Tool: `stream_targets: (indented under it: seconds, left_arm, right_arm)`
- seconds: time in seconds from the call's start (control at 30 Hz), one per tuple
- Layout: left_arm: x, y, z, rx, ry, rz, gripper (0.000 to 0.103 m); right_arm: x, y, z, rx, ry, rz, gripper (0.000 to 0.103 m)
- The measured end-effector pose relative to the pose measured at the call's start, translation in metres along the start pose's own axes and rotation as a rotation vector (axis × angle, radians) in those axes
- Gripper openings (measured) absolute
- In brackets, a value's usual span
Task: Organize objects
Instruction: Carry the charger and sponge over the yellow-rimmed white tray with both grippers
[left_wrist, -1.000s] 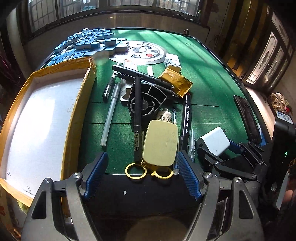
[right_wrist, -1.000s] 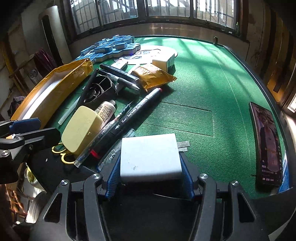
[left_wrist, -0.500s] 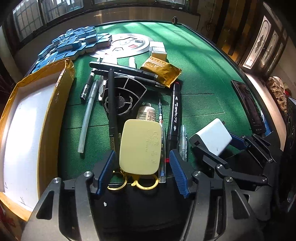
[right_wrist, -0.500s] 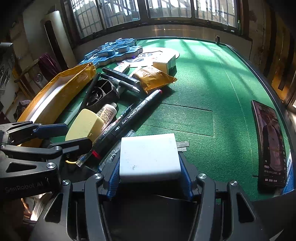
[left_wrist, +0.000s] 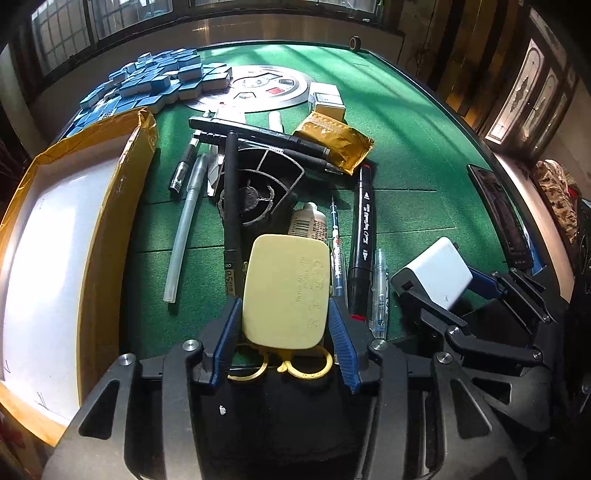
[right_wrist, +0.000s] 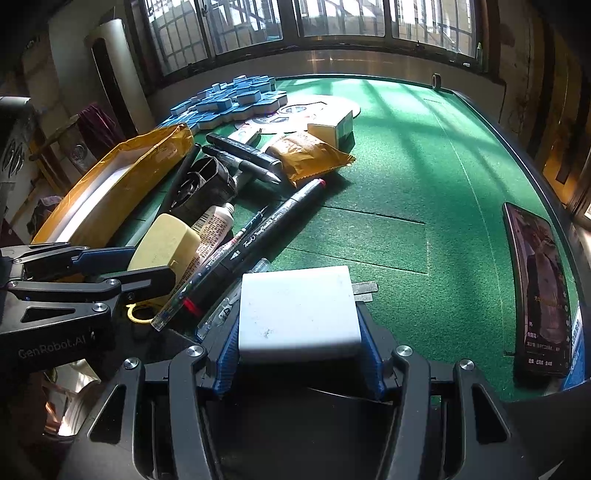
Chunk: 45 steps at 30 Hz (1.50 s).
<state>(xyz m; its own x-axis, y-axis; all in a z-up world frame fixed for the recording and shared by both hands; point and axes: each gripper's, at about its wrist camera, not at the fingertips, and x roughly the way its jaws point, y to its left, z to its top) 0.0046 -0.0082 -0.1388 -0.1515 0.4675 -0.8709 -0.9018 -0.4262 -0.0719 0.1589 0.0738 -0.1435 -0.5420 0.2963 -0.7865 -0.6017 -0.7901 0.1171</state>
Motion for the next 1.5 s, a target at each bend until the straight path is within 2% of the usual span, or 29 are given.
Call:
stream_targets:
  seconds: [0.23, 0.4, 0.47, 0.53, 0.6, 0.73, 1.0, 1.1, 1.33, 1.5]
  left_arm:
    - [0.008, -0.005, 0.006, 0.023, 0.016, -0.003, 0.046]
    - [0.007, -0.010, 0.003, 0.055, -0.017, 0.042, 0.045]
    - [0.001, -0.002, 0.004, 0.019, -0.016, -0.020, 0.045]
    - [-0.007, 0.008, 0.007, -0.036, -0.010, -0.085, 0.045]
    - [-0.017, 0.016, 0.010, -0.070, -0.018, -0.120, 0.045]
    - [-0.034, 0.032, 0.012, -0.125, -0.029, -0.190, 0.045]
    - [-0.061, 0.060, 0.010, -0.202, -0.062, -0.267, 0.044]
    - [-0.079, 0.074, 0.009, -0.234, -0.100, -0.279, 0.044]
    - [-0.121, 0.120, 0.003, -0.295, -0.157, -0.195, 0.044]
    - [-0.135, 0.163, -0.006, -0.371, -0.166, -0.072, 0.045]
  right_arm:
    - [0.000, 0.001, 0.000, -0.003, 0.002, -0.011, 0.051]
    - [0.001, 0.005, 0.000, -0.015, 0.003, -0.040, 0.051]
    - [0.000, 0.002, 0.000, 0.012, 0.000, -0.016, 0.051]
    - [-0.002, -0.004, 0.003, 0.070, 0.004, 0.047, 0.051]
    - [-0.004, -0.005, 0.005, 0.105, -0.001, 0.090, 0.051]
    - [-0.009, 0.005, 0.012, 0.108, -0.025, 0.083, 0.050]
    - [-0.026, 0.039, 0.029, 0.073, -0.085, 0.132, 0.050]
    - [-0.025, 0.053, 0.035, 0.058, -0.086, 0.165, 0.050]
    - [-0.024, 0.101, 0.049, -0.023, -0.083, 0.285, 0.051]
    - [-0.019, 0.147, 0.060, -0.109, -0.071, 0.388, 0.051]
